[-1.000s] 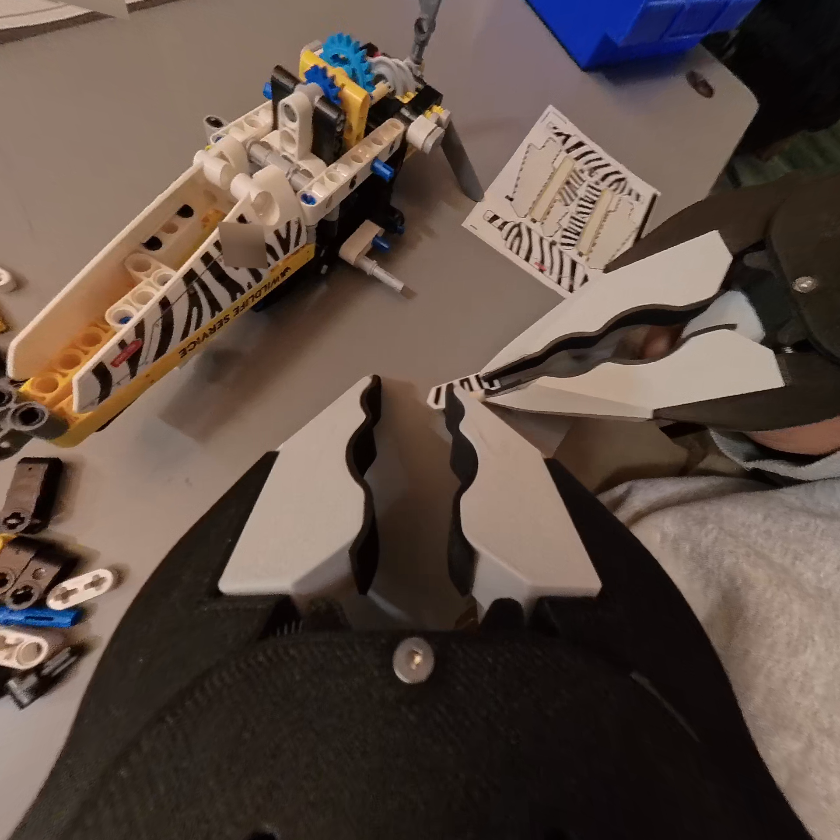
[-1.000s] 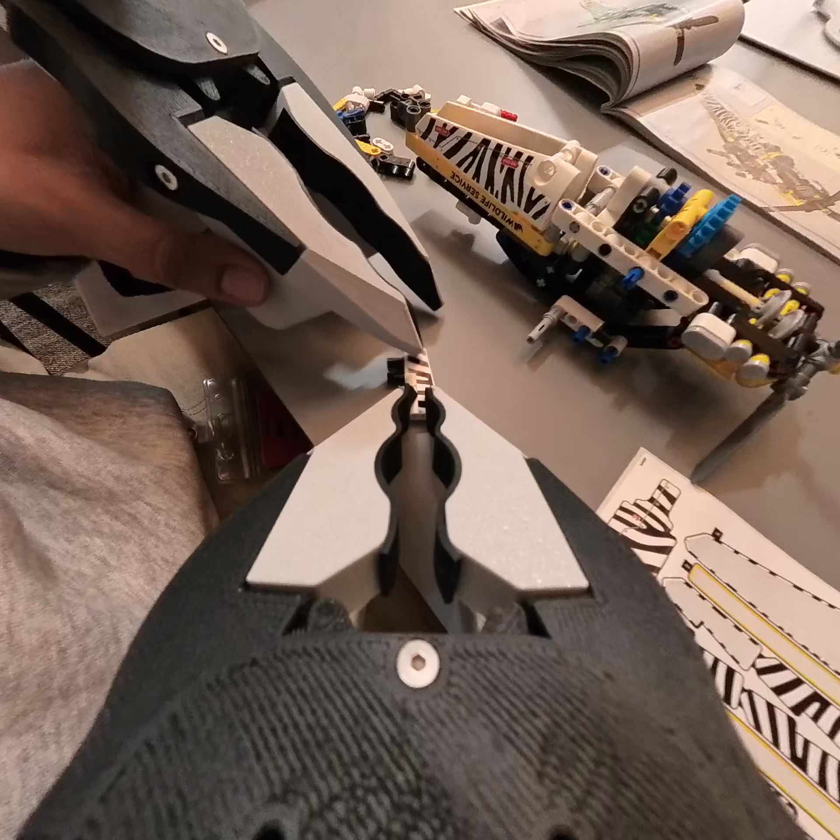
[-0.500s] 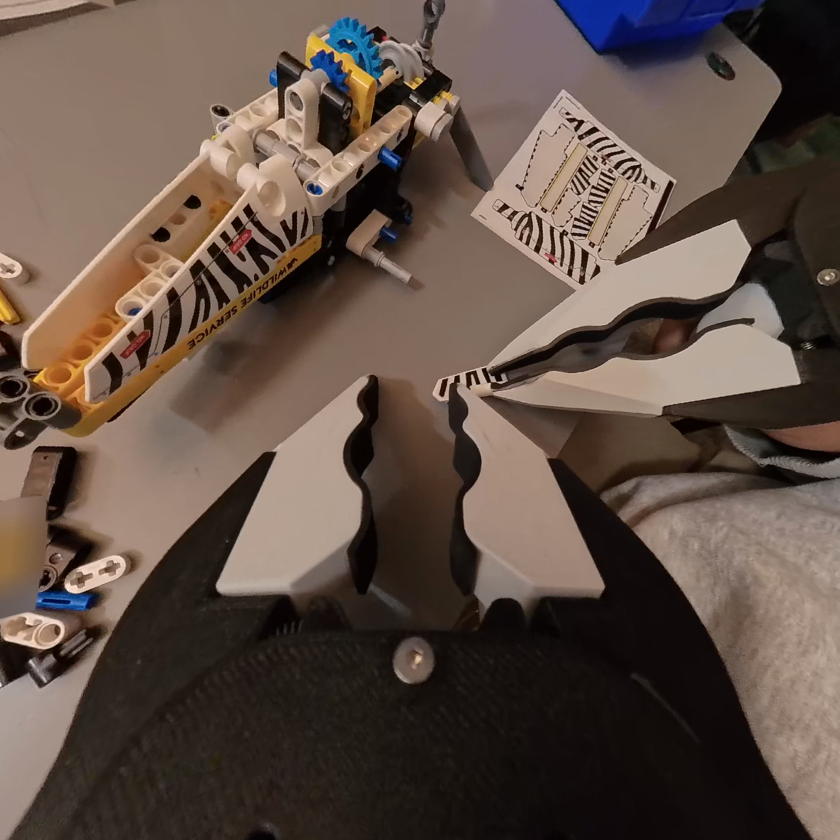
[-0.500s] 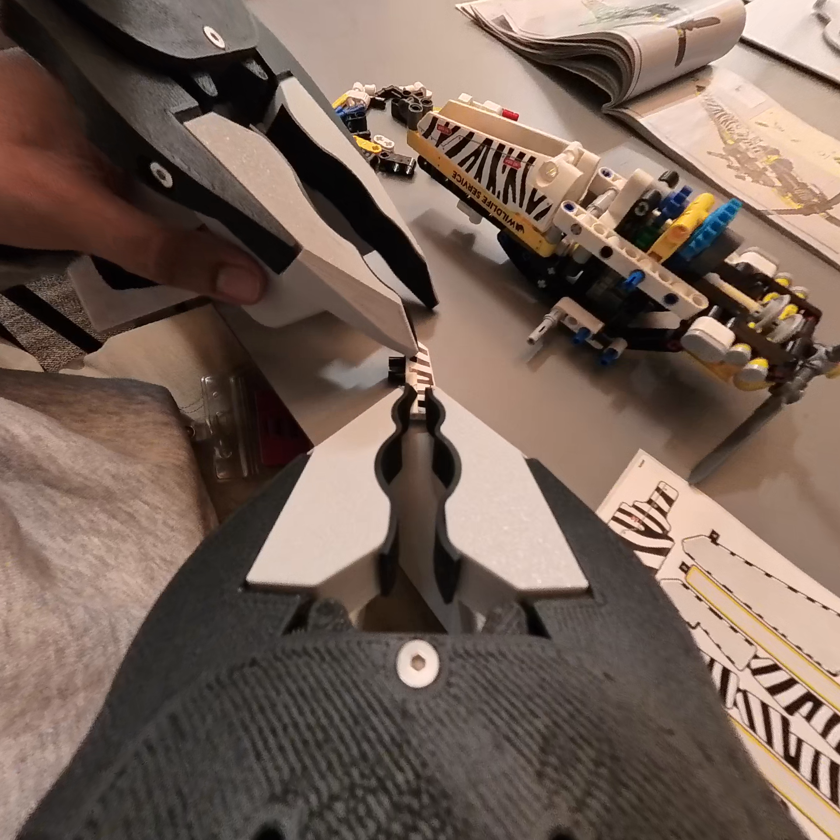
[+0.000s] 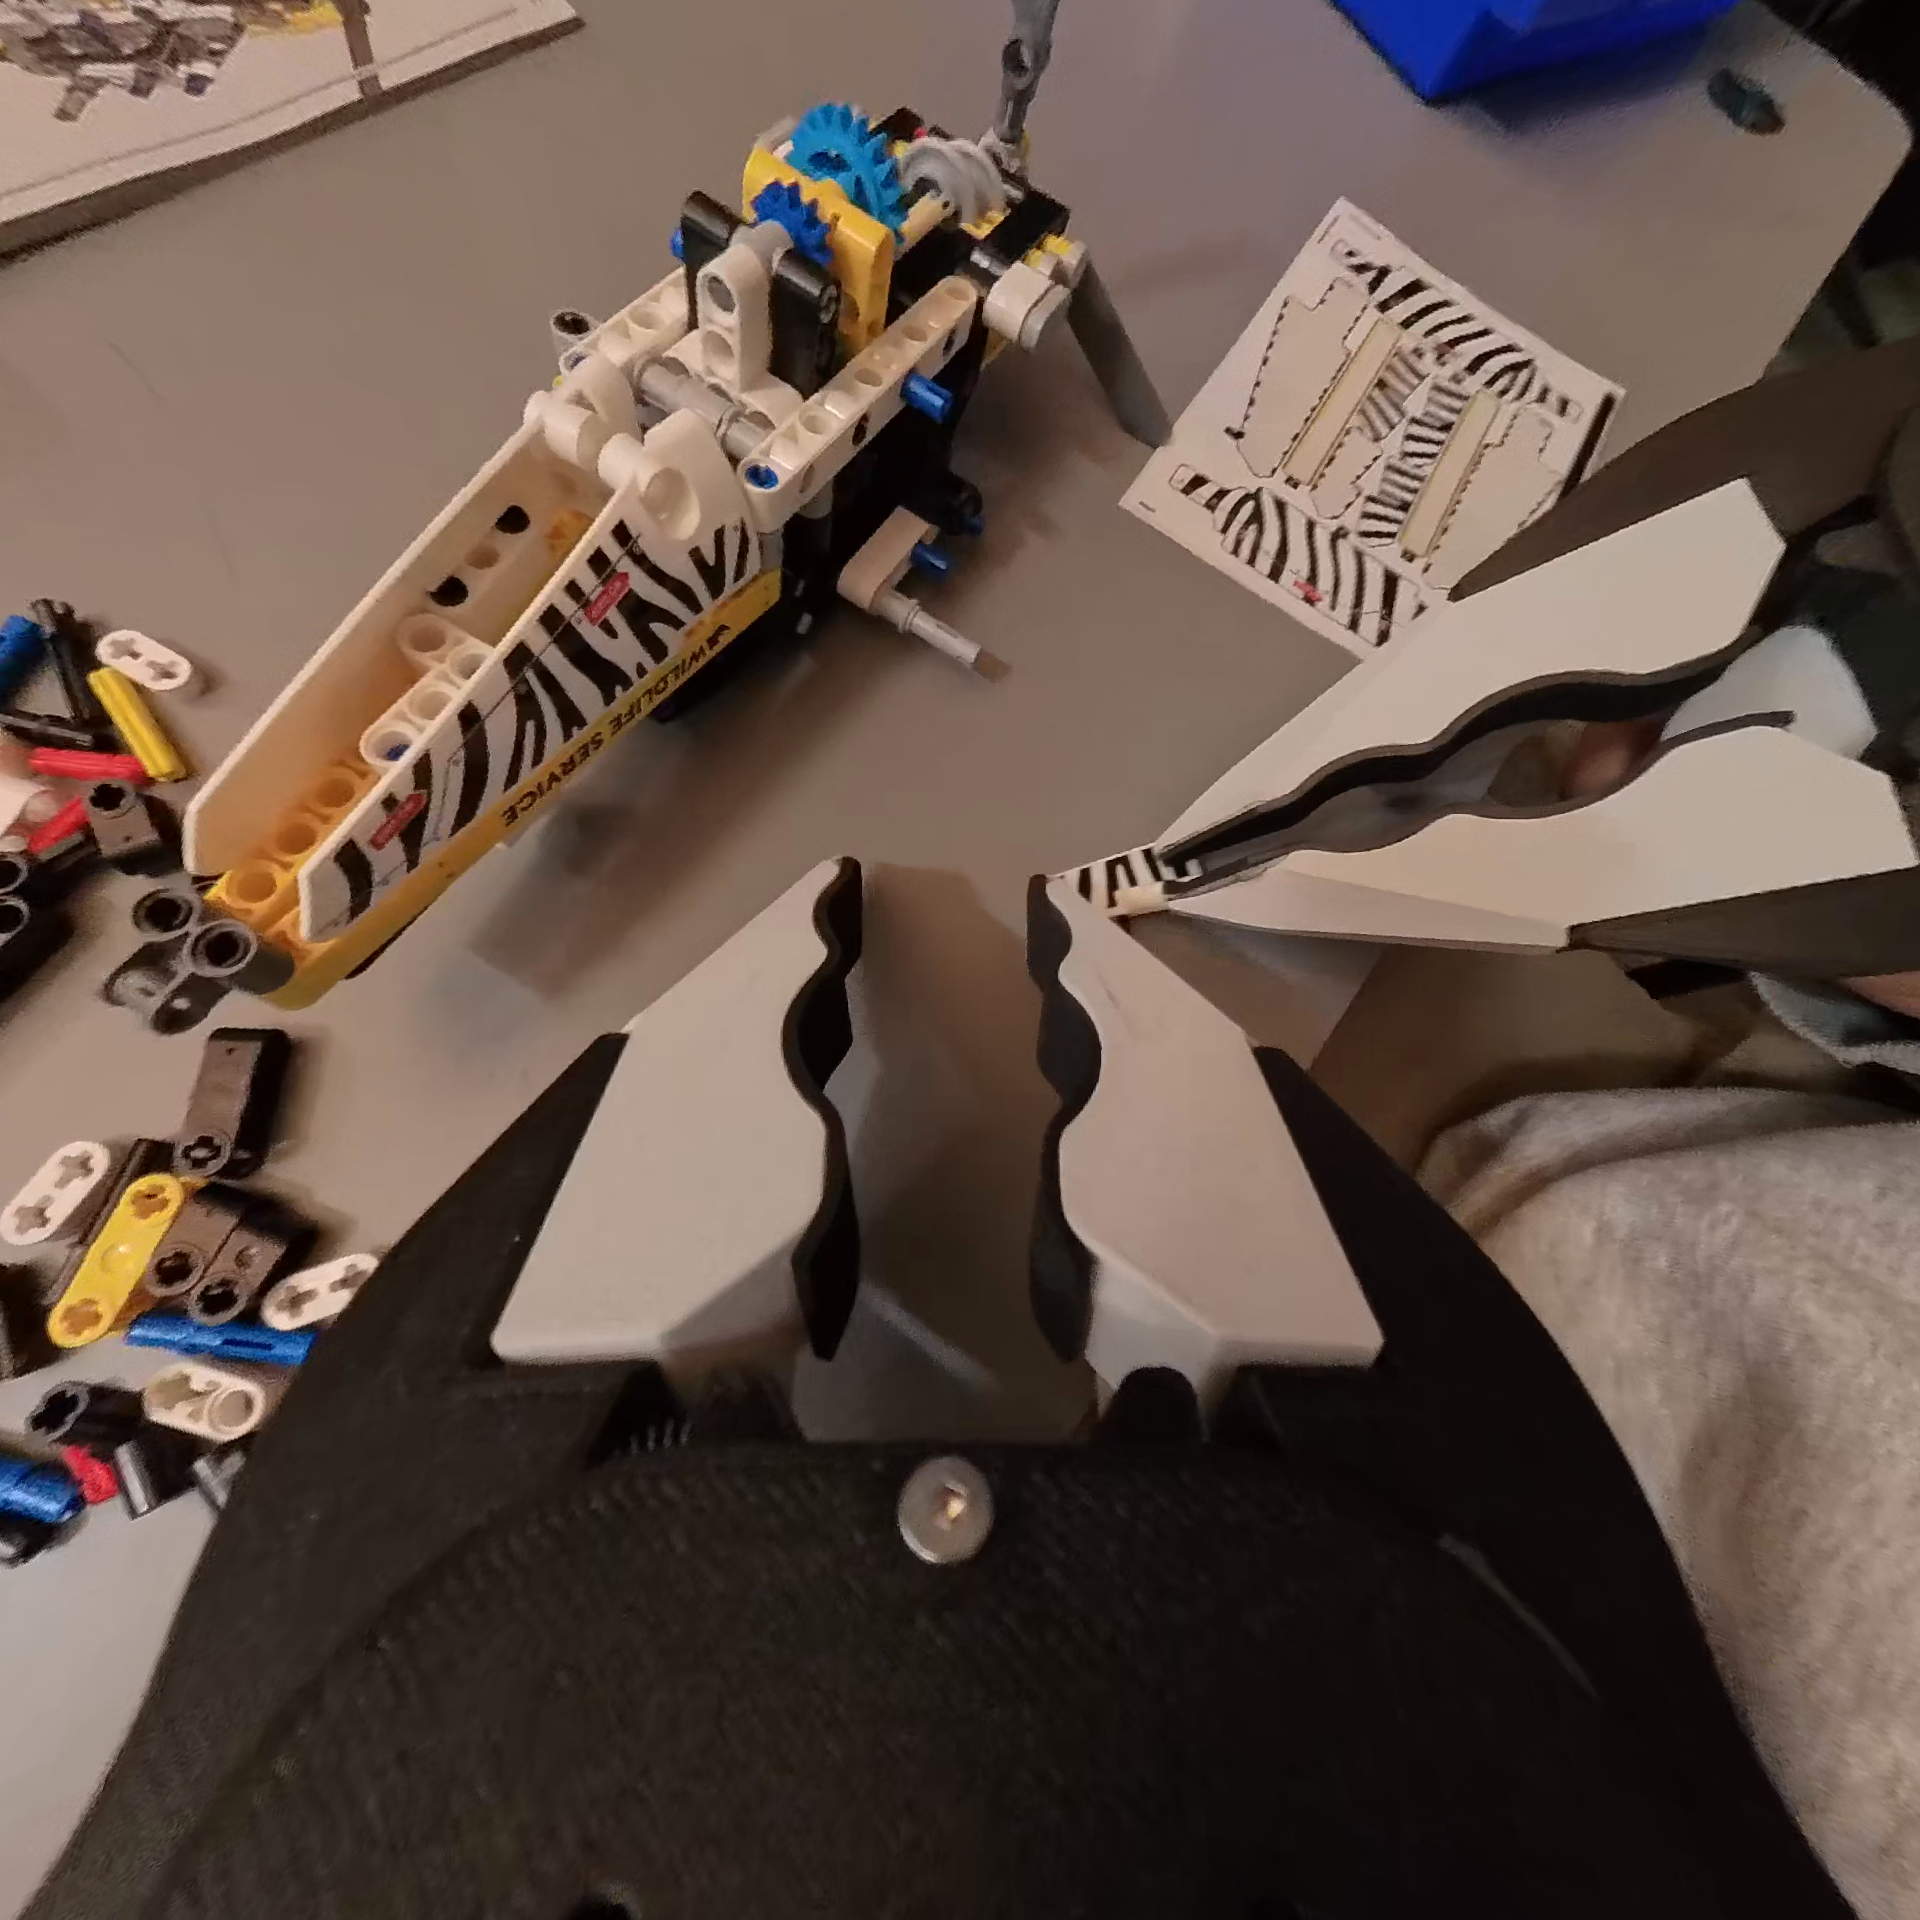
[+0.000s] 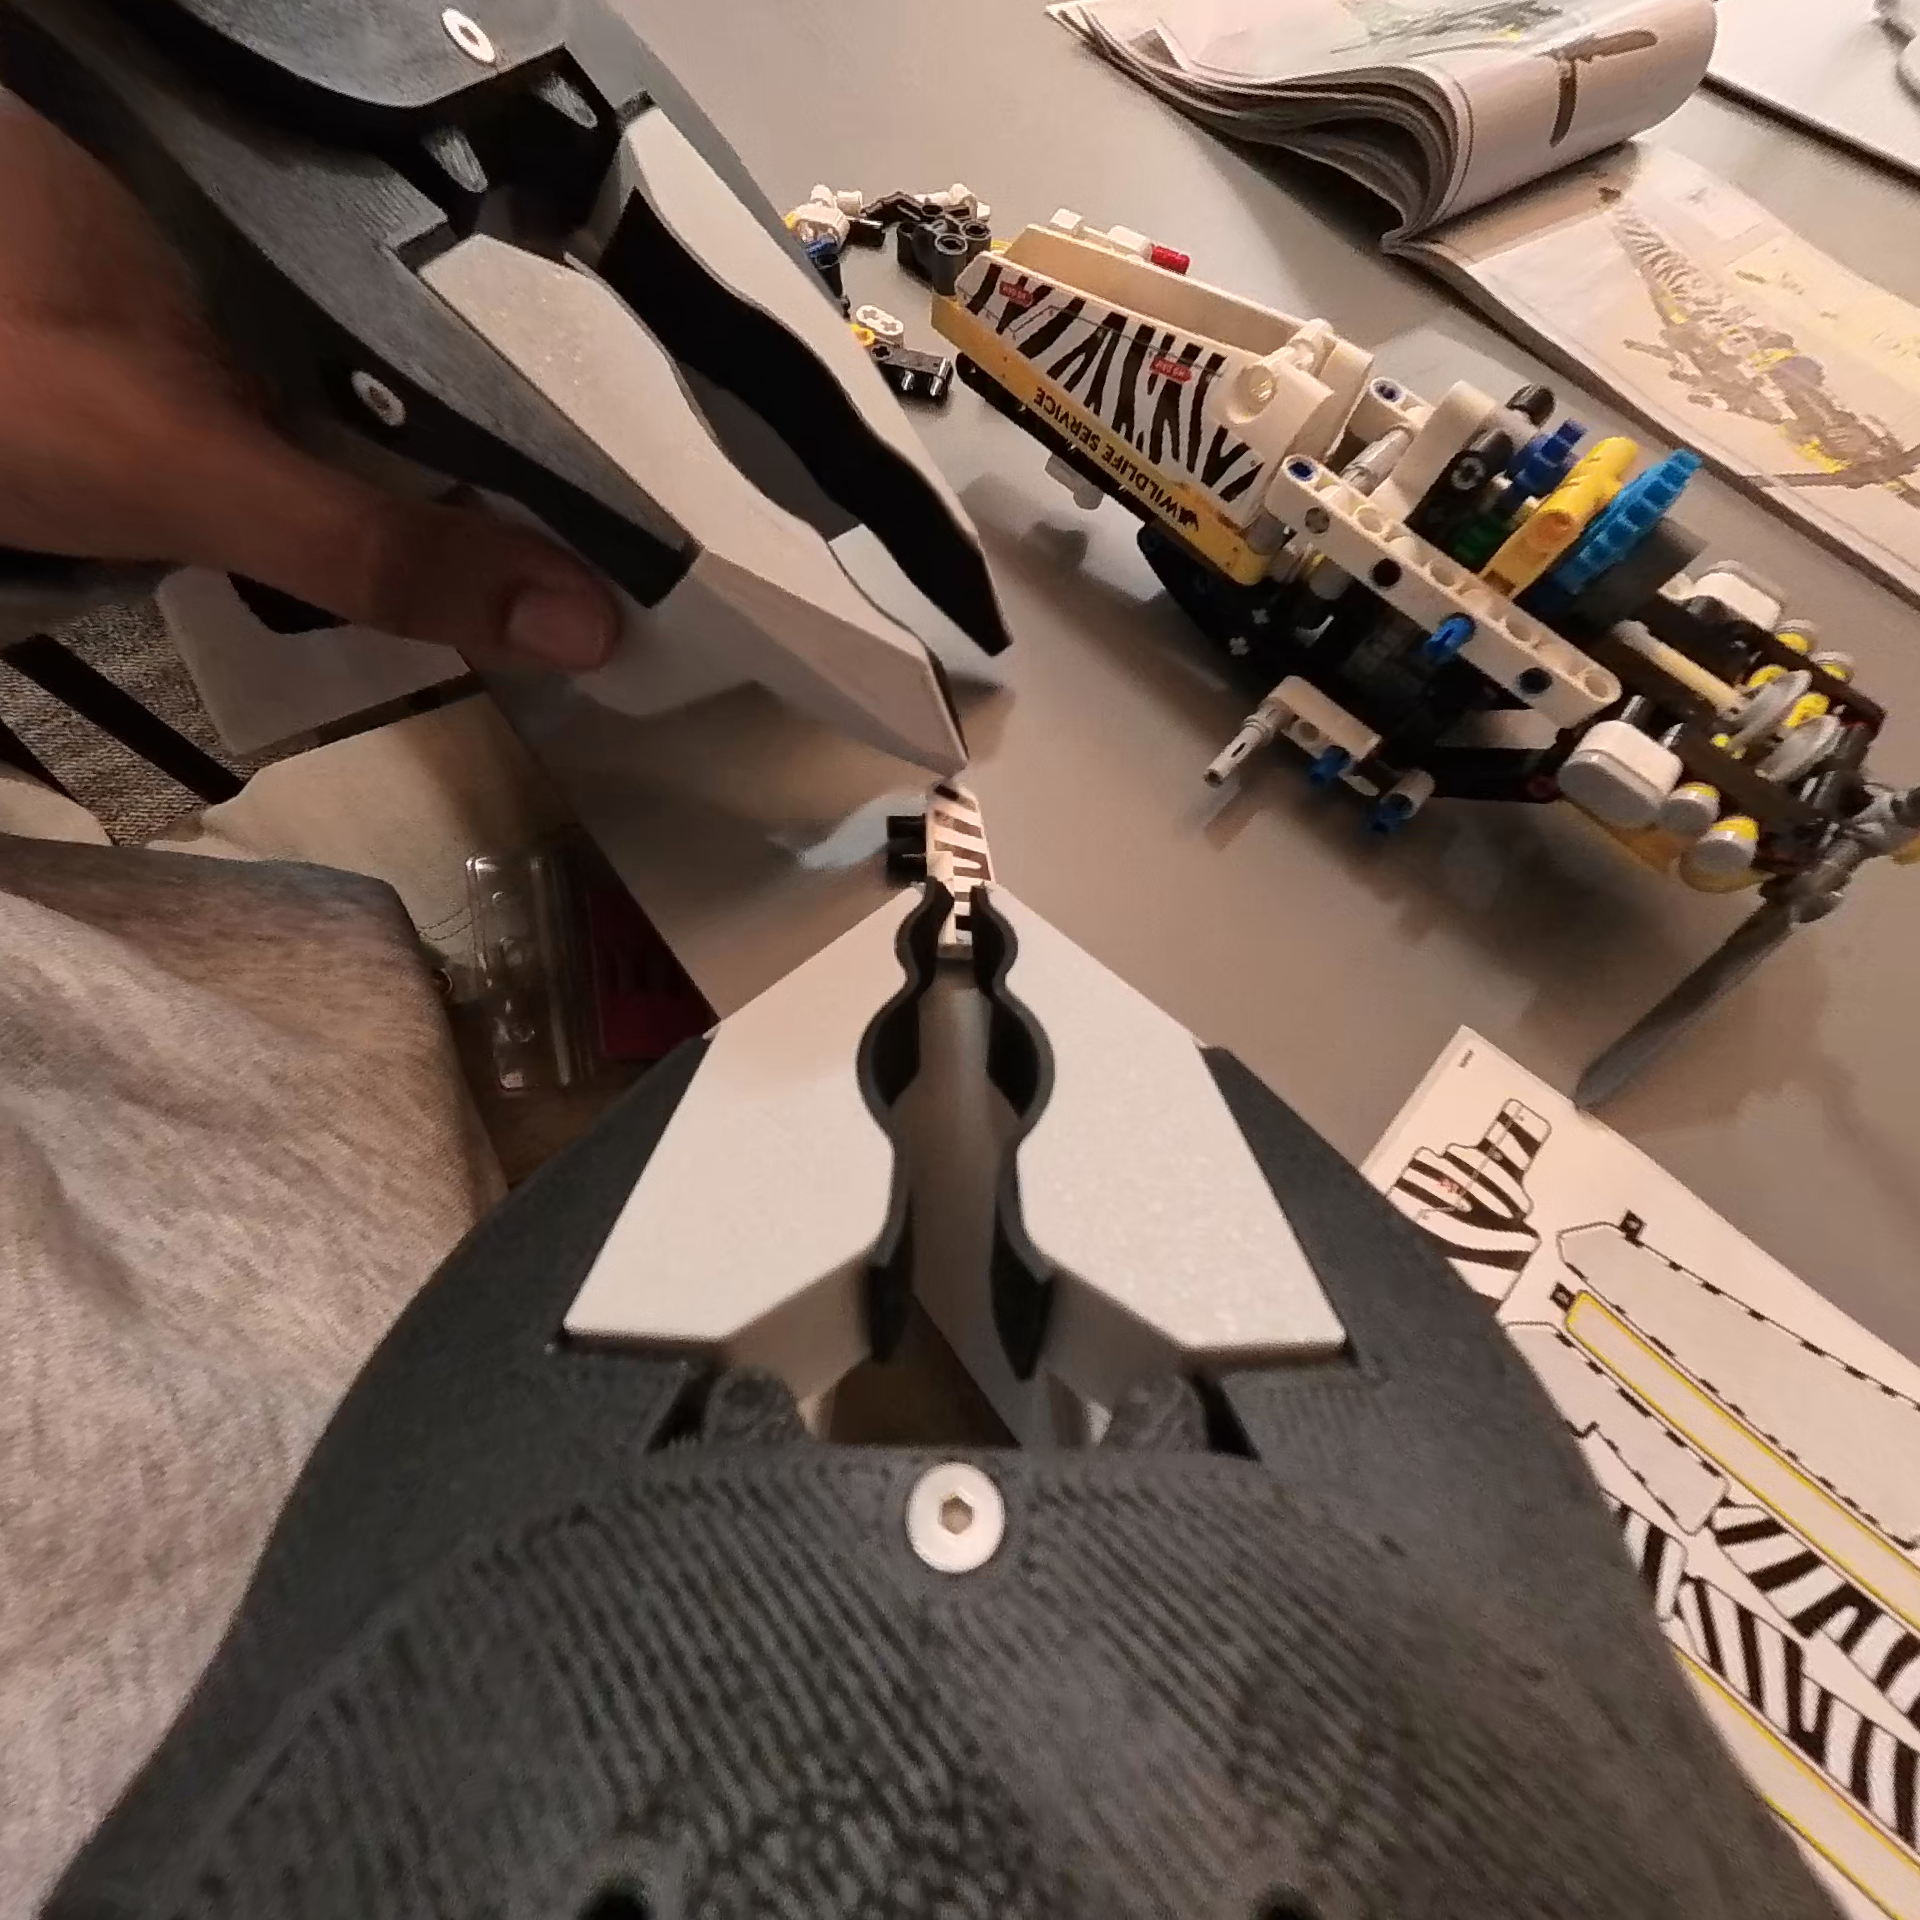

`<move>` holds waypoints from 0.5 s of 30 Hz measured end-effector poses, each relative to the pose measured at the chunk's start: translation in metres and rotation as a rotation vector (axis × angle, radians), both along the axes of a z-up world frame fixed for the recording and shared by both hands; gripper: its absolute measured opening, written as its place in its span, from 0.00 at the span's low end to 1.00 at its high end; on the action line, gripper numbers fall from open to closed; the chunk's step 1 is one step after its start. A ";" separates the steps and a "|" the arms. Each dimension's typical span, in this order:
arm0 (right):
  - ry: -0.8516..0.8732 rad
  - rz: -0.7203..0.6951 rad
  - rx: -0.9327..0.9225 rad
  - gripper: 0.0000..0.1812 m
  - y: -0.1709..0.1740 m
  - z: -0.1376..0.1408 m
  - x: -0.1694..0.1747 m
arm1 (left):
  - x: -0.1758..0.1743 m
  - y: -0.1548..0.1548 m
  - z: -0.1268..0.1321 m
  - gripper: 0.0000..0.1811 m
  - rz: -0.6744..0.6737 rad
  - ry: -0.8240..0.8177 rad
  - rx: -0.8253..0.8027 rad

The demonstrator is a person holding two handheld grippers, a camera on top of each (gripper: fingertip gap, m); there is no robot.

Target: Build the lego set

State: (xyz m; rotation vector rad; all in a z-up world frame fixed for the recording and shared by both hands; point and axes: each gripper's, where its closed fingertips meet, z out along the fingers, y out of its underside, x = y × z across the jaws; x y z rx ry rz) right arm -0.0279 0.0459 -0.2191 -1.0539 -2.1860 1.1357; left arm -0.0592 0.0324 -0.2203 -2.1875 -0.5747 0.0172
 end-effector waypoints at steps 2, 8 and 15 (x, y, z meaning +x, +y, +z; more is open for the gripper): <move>-0.001 0.001 -0.001 0.02 0.000 0.000 0.000 | 0.007 0.005 0.002 0.17 -0.025 -0.040 0.040; -0.003 0.005 0.004 0.02 0.000 0.000 0.000 | 0.009 0.008 -0.004 0.18 -0.029 -0.044 0.024; -0.004 0.011 0.006 0.02 -0.001 0.000 0.000 | 0.001 0.006 -0.004 0.19 -0.017 -0.015 -0.006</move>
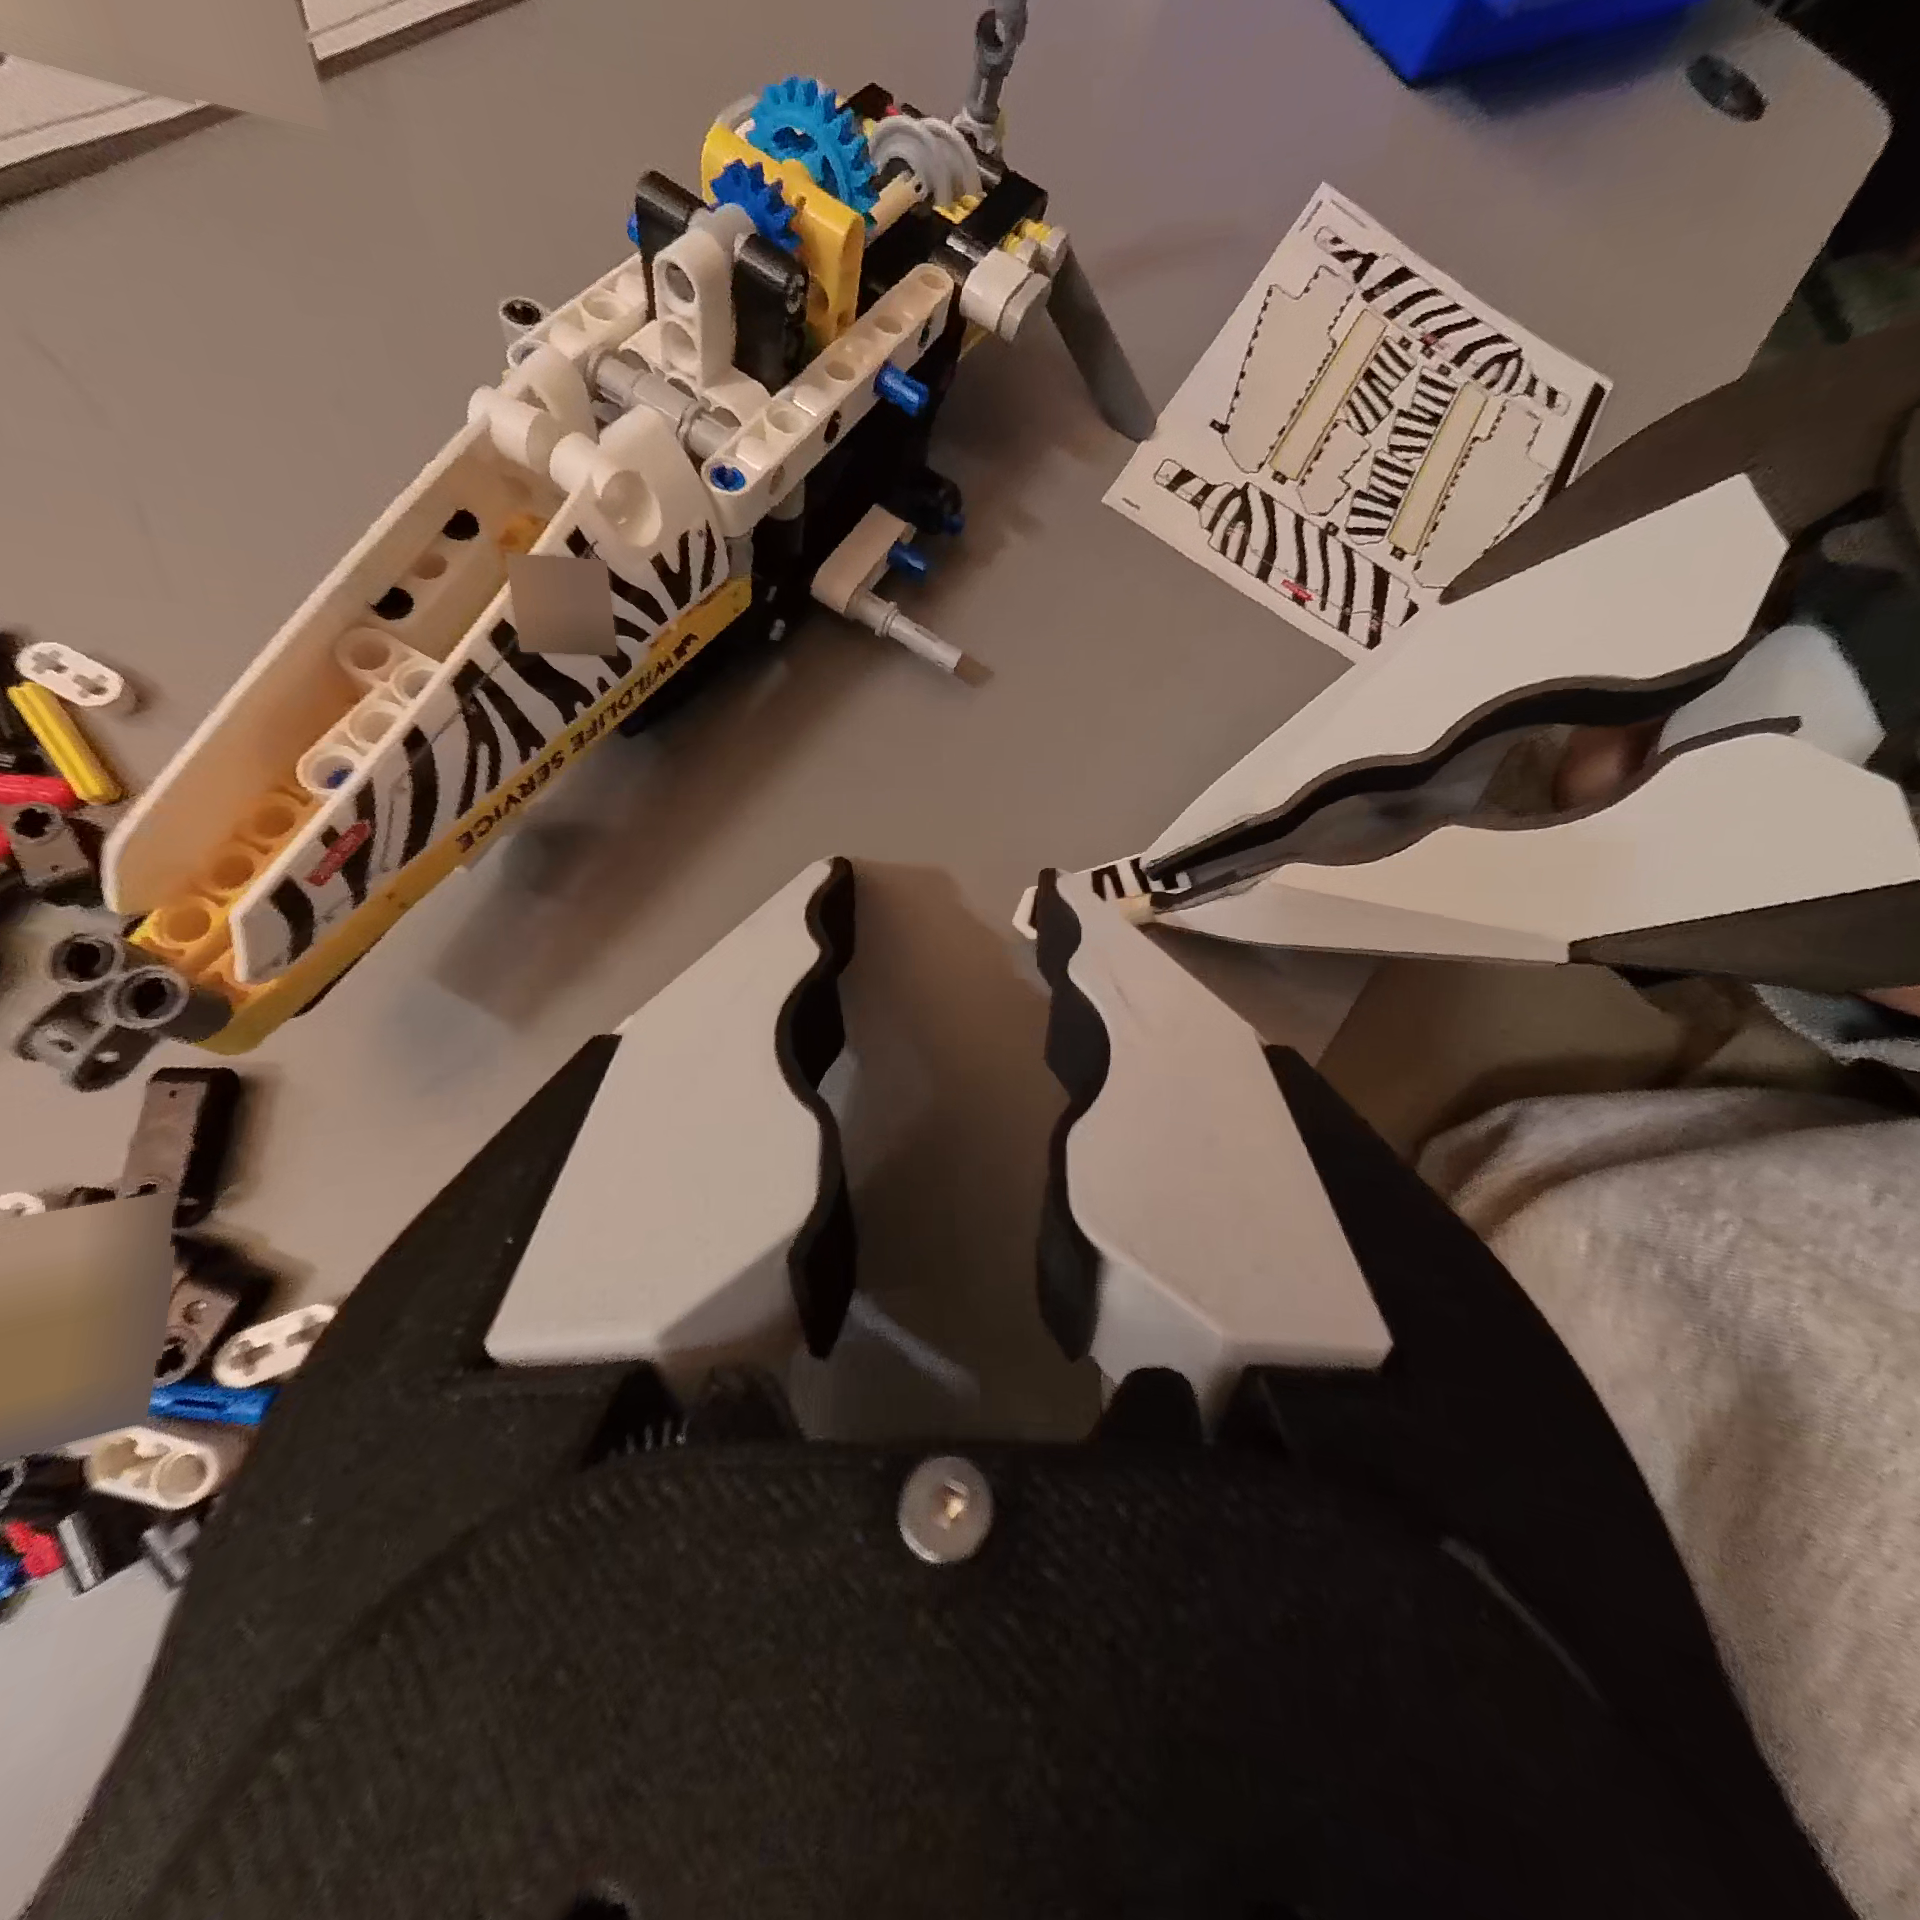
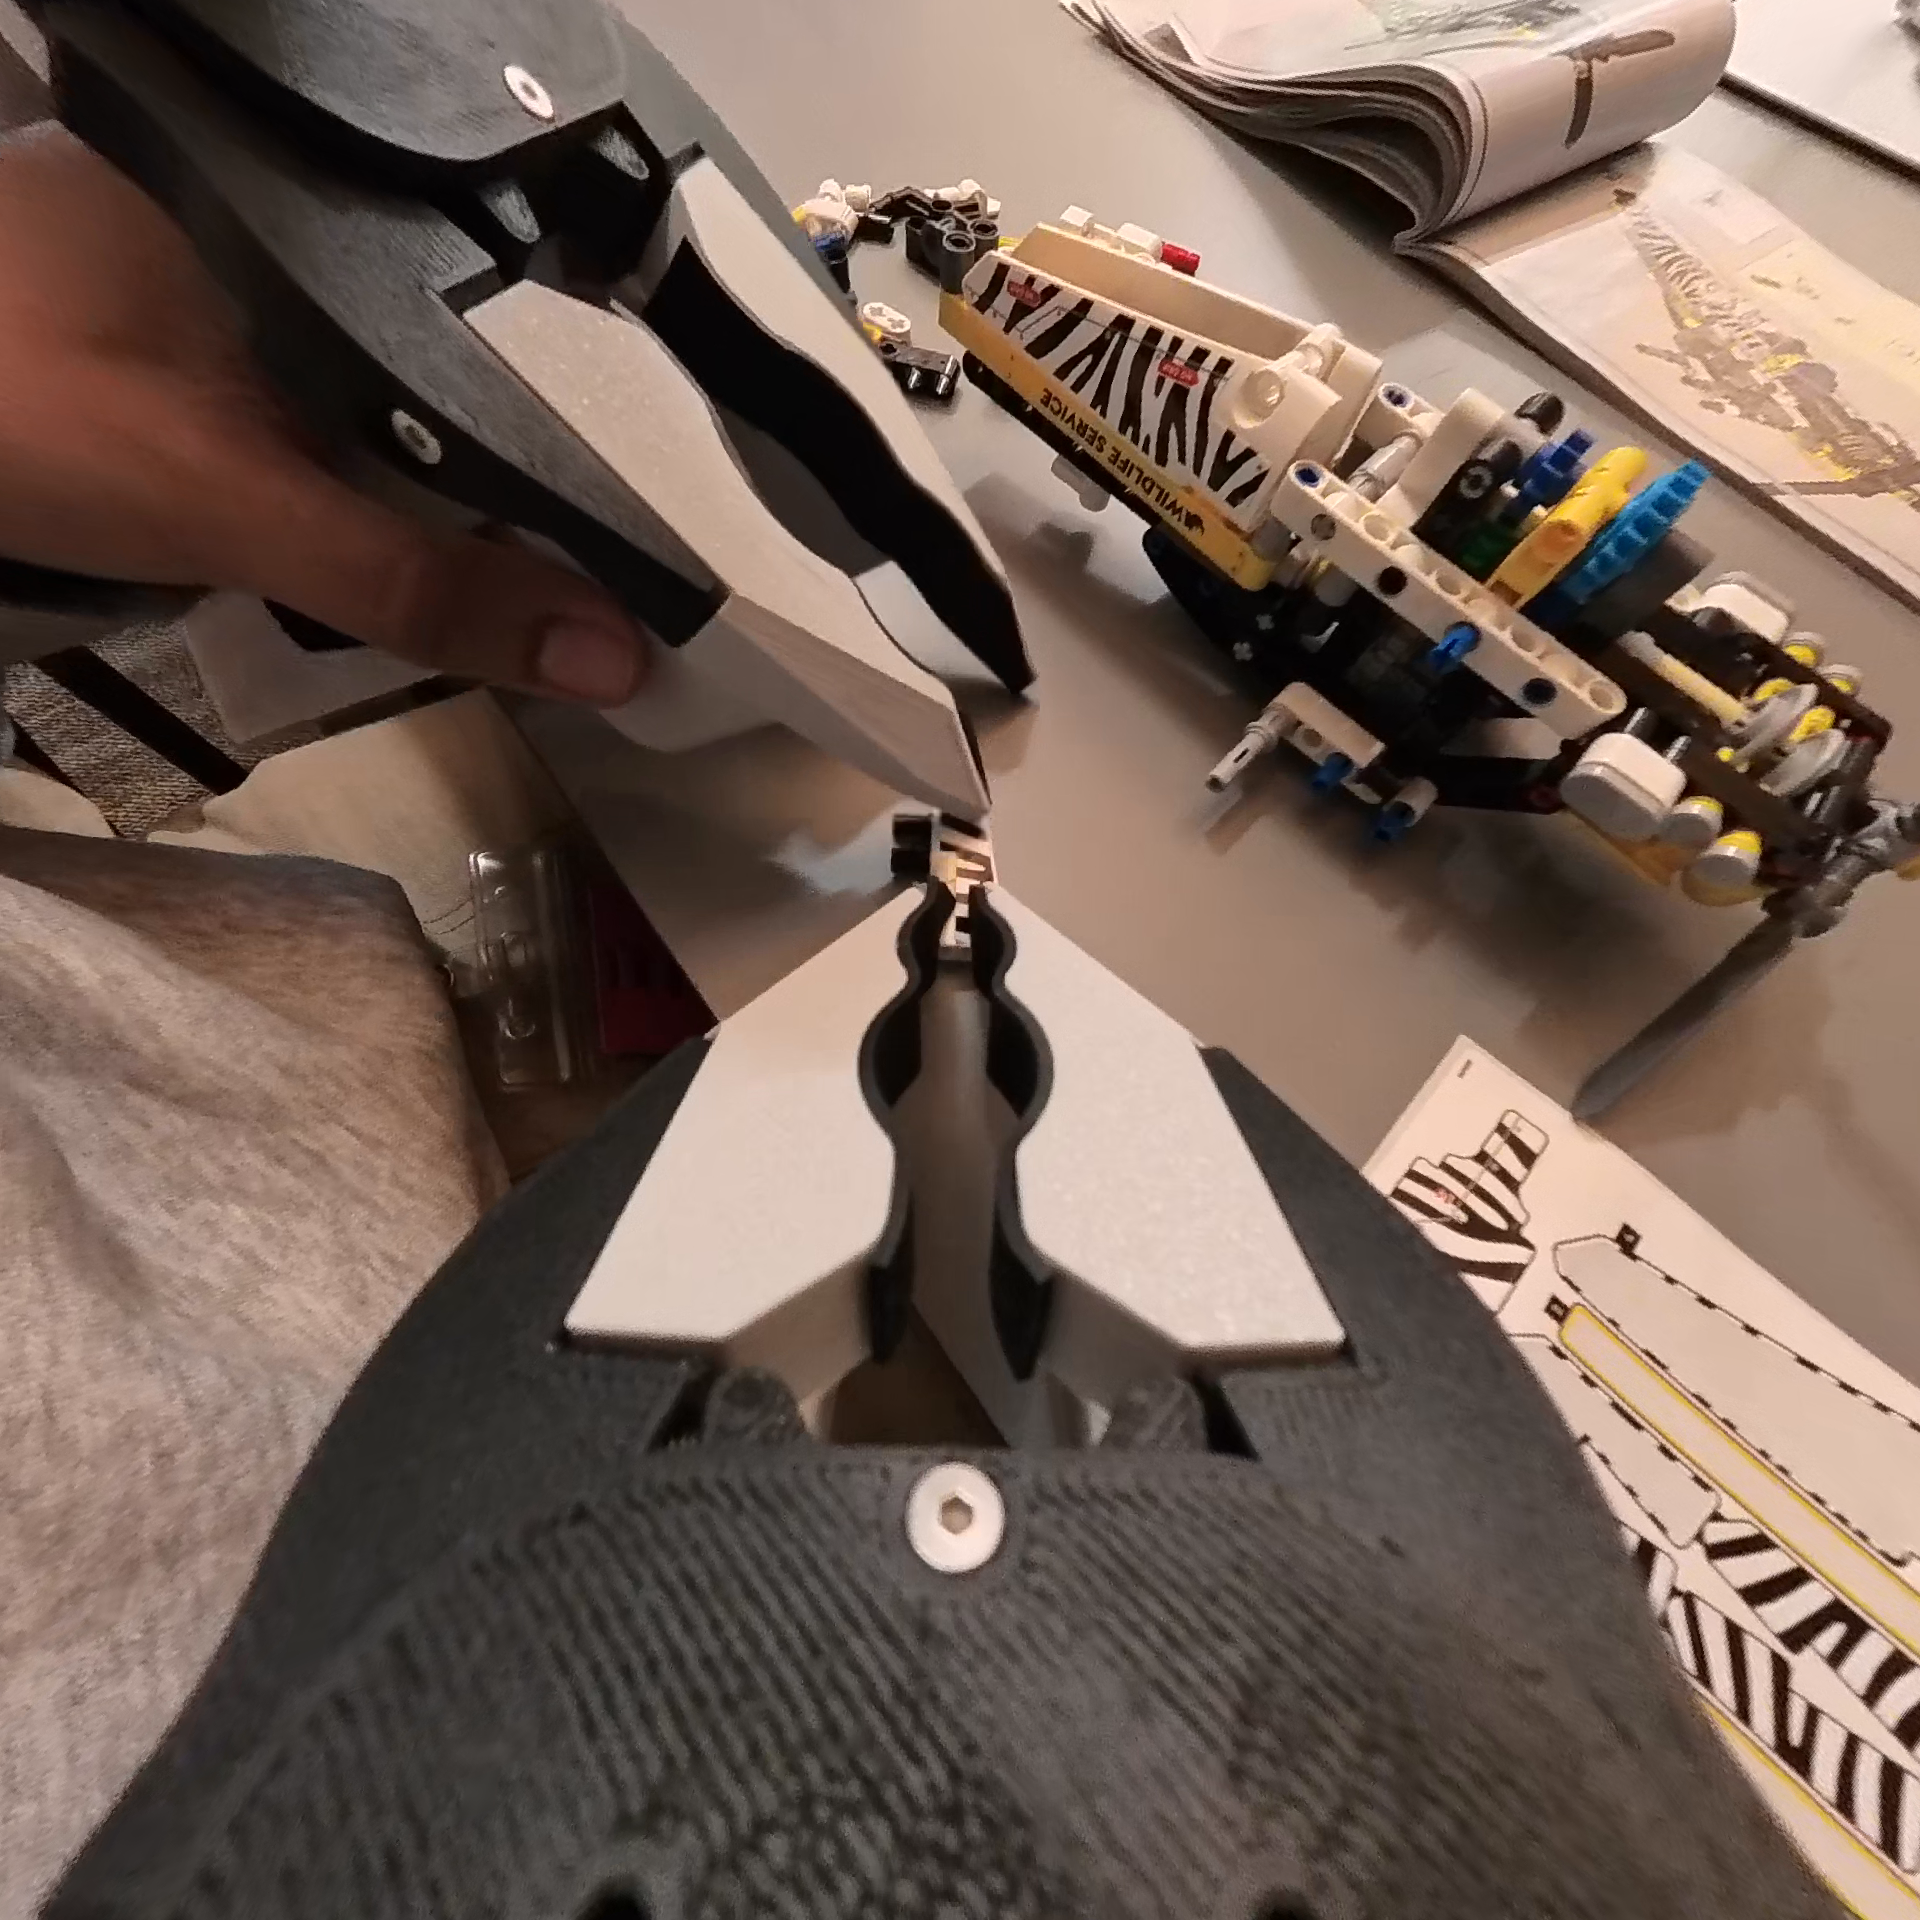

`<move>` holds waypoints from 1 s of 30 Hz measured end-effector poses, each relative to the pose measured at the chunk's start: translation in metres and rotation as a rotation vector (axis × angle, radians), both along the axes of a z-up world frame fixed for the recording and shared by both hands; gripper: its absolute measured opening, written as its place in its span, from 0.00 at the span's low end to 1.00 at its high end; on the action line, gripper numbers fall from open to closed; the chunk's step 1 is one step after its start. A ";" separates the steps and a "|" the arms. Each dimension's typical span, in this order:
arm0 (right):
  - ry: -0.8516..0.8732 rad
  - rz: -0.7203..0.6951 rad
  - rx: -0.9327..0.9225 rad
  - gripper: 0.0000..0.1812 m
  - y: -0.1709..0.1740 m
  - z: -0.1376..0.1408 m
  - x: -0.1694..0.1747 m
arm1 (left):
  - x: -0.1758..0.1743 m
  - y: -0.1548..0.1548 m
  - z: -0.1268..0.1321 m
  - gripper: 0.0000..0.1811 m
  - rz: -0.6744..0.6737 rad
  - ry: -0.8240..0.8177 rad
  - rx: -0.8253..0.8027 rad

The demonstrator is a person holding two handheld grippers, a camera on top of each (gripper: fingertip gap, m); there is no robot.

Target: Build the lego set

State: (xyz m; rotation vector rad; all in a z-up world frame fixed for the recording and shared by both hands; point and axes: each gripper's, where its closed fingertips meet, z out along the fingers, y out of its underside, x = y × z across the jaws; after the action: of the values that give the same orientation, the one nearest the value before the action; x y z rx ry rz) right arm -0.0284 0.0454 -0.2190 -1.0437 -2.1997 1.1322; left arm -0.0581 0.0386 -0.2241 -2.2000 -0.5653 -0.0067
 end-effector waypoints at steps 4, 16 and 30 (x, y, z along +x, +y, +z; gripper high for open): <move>-0.003 -0.002 -0.003 0.02 0.000 0.000 0.000 | -0.006 -0.005 0.001 0.16 0.023 0.048 -0.031; 0.001 -0.008 0.003 0.02 0.001 0.000 -0.001 | -0.006 -0.005 0.000 0.19 0.024 0.047 -0.030; 0.005 -0.014 -0.009 0.02 0.001 0.000 -0.001 | 0.004 0.003 -0.001 0.21 -0.015 0.015 -0.006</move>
State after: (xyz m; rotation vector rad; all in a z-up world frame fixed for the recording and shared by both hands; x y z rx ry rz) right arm -0.0291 0.0468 -0.2188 -1.0578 -2.1820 1.1379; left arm -0.0537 0.0416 -0.2249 -2.2083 -0.5410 0.0030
